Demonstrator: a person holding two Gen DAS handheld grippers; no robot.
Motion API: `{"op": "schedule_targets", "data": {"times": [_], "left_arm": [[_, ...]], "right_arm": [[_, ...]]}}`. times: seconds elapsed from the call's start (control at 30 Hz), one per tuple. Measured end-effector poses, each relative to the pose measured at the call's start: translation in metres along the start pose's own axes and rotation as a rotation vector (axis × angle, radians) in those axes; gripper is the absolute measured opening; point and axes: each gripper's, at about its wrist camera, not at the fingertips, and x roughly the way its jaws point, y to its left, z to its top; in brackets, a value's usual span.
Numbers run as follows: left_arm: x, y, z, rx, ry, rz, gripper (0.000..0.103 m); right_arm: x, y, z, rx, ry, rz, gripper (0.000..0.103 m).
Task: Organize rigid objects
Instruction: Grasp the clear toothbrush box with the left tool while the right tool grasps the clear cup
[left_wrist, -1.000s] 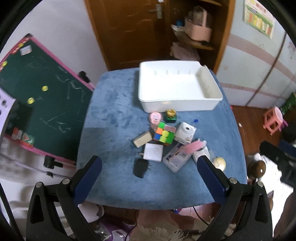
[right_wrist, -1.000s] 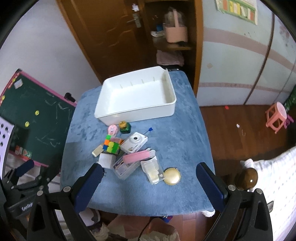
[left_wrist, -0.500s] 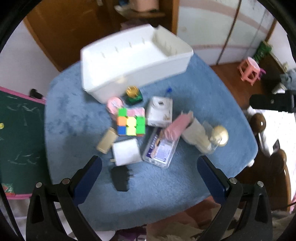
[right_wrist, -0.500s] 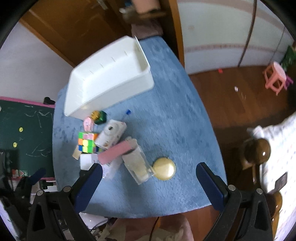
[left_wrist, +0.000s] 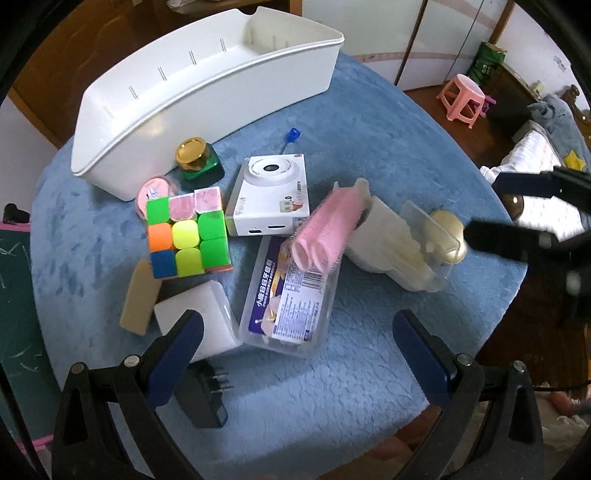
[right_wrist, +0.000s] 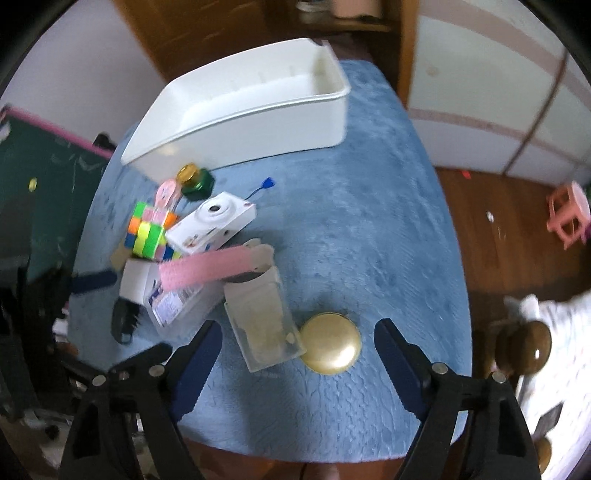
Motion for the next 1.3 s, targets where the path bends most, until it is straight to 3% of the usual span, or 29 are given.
{"op": "schedule_targets", "data": {"times": [0.23, 0.37, 0.53, 0.67, 0.73, 0.8, 1.07, 1.3], "left_arm": [[0.015, 0.013, 0.0, -0.025, 0.022, -0.043, 0.102], [0.021, 0.011, 0.0, 0.012, 0.035, -0.018, 0.1], [0.03, 0.004, 0.004, 0.067, 0.044, 0.01, 0.092], [0.039, -0.004, 0.009, 0.104, 0.042, 0.043, 0.089], [0.043, -0.006, 0.013, 0.12, 0.045, 0.047, 0.075], [0.053, -0.005, 0.016, 0.107, 0.096, 0.009, 0.066], [0.057, -0.021, 0.022, 0.132, 0.097, 0.04, 0.066], [0.056, -0.011, 0.014, 0.062, 0.083, -0.021, 0.065]], "right_arm": [[0.024, 0.021, -0.005, -0.13, 0.015, -0.031, 0.077], [0.042, 0.025, -0.006, -0.165, 0.052, -0.039, 0.066], [0.053, 0.031, -0.007, -0.211, 0.059, -0.036, 0.064], [0.06, 0.038, -0.007, -0.249, 0.074, -0.026, 0.052], [0.06, 0.041, -0.008, -0.271, 0.058, -0.037, 0.052], [0.061, 0.041, -0.009, -0.271, 0.051, -0.037, 0.052], [0.058, 0.039, -0.014, -0.272, 0.037, -0.026, 0.051], [0.047, 0.037, -0.013, -0.245, 0.024, 0.046, 0.051]]}}
